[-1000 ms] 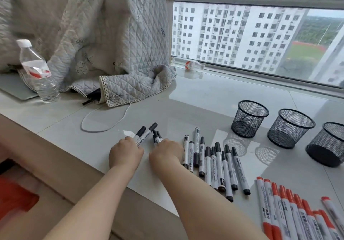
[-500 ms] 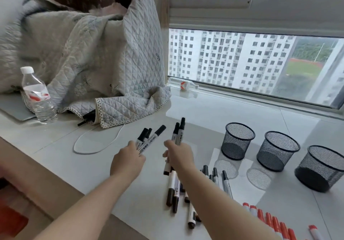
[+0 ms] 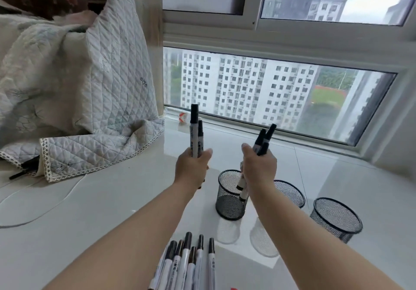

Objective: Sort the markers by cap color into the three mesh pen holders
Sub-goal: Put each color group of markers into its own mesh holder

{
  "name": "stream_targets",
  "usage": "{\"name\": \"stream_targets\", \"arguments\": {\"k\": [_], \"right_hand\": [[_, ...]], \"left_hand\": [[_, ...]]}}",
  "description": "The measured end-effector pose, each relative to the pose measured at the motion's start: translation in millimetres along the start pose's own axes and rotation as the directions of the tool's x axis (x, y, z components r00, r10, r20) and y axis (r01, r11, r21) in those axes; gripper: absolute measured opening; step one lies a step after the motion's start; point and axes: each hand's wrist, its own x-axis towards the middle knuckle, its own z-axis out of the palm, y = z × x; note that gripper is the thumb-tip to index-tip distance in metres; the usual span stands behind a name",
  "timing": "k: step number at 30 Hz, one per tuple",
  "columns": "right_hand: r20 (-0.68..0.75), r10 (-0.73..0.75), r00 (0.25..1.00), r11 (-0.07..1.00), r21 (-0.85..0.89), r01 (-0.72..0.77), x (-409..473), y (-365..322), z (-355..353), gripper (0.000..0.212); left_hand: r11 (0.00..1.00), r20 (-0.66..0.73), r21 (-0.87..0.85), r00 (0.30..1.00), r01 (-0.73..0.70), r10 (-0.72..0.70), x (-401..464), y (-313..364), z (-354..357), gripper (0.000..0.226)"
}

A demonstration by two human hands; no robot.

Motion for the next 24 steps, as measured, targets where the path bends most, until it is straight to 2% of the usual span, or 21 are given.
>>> {"name": "stream_targets", "arguments": {"k": [2, 4, 7, 10, 12, 16, 19, 24], "right_hand": [[-0.086, 0.024, 0.996, 0.992, 0.129, -0.013, 18, 2, 0, 0.024], [-0.111, 0.048, 0.993, 0.981, 0.193, -0.026, 36, 10, 2, 0.019], [-0.065, 0.02, 0.998, 0.993, 0.113, -0.013, 45, 28, 4, 0.016], [0.023, -0.046, 0.999, 0.998, -0.034, 0.047, 46, 50, 5, 0.024], [0.073, -0.084, 0.994, 0.987, -0.134, 0.093, 45, 57, 7, 0.021], [0.1, -0.048, 0.994, 0.965, -0.253, 0.072, 42, 58, 2, 0.024], [0.093, 0.04, 0.995, 0.978, -0.208, -0.02, 25, 67, -8, 0.026], [0.05, 0.031, 0.998, 0.992, -0.124, -0.025, -3, 75, -17, 0.019]], "left_hand": [[0.983, -0.009, -0.181, 1.0, -0.01, 0.008, 8, 0, 19, 0.025], [0.967, -0.02, -0.252, 1.0, -0.021, 0.016, 16, -6, 39, 0.022], [0.962, 0.017, -0.274, 1.0, 0.017, -0.013, 17, -19, 57, 0.018], [0.964, 0.019, -0.264, 0.999, 0.043, -0.04, 20, -36, 69, 0.02], [0.981, 0.045, -0.189, 0.998, 0.041, -0.033, 19, -46, 73, 0.022], [0.997, 0.076, -0.074, 0.997, 0.026, -0.02, 9, -56, 76, 0.024], [1.0, 0.092, 0.007, 0.996, -0.017, 0.017, 1, -57, 71, 0.021], [0.997, 0.119, 0.041, 0.991, -0.072, 0.066, -23, -56, 61, 0.022]]}}
